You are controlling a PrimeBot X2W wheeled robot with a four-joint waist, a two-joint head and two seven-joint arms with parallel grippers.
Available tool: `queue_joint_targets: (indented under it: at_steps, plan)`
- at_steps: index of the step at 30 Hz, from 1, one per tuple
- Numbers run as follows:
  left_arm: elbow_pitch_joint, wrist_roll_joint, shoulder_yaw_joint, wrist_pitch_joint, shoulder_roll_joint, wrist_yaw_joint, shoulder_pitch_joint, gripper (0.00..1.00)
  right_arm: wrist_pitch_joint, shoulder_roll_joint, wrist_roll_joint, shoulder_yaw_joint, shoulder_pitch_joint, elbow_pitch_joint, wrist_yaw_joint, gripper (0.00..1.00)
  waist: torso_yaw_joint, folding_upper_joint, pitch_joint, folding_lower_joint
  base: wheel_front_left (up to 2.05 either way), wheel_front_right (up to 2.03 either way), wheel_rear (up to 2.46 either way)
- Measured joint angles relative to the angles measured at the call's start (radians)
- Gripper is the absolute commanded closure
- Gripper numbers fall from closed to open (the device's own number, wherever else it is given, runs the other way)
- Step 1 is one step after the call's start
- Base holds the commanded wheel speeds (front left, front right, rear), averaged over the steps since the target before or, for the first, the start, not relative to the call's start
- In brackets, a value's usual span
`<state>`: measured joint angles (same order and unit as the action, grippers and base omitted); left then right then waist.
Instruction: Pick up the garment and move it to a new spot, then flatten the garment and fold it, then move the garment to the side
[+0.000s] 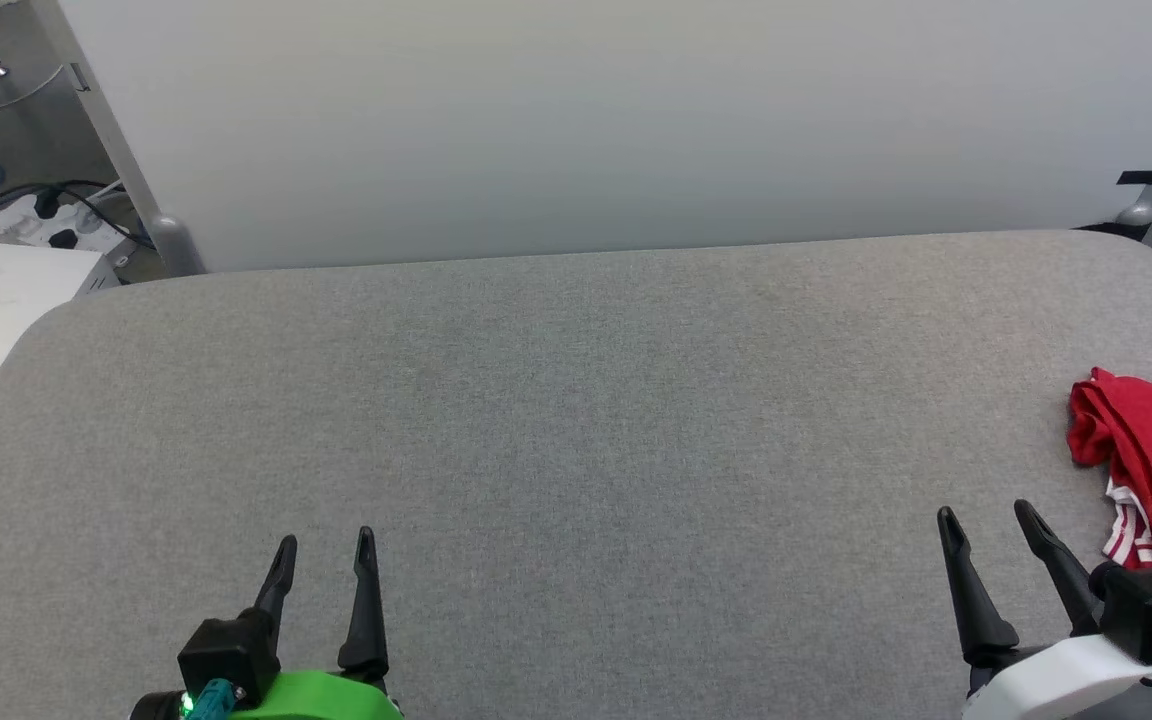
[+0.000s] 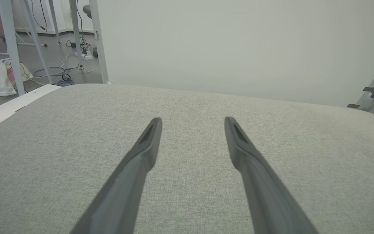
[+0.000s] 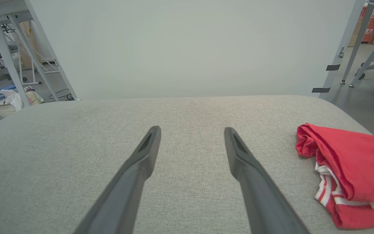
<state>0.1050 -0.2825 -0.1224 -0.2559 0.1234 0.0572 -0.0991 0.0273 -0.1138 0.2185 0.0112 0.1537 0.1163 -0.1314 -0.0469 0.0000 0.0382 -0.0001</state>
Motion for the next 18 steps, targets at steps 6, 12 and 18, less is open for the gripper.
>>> queue_joint_targets:
  at_steps: [6,12,18]
  plan:
    - [-0.001,0.000,0.000,0.000,-0.001,0.000,-0.005,0.00,-0.014,0.008,-0.007,-0.002,0.011,0.017,0.000,0.00,0.006,0.0000,0.015,0.0000,0.00,0.00,0.00]
    - [-0.001,0.000,-0.003,0.000,-0.001,0.000,-0.005,0.00,-0.022,0.013,-0.013,-0.002,0.016,0.020,0.000,0.00,0.009,0.0000,0.023,0.0000,0.00,0.00,0.00]
    - [0.002,0.000,-0.005,0.000,0.000,0.001,-0.005,0.00,-0.024,0.017,-0.013,-0.001,0.023,0.021,0.000,0.00,0.007,0.0000,0.024,0.0000,0.00,0.00,0.00]
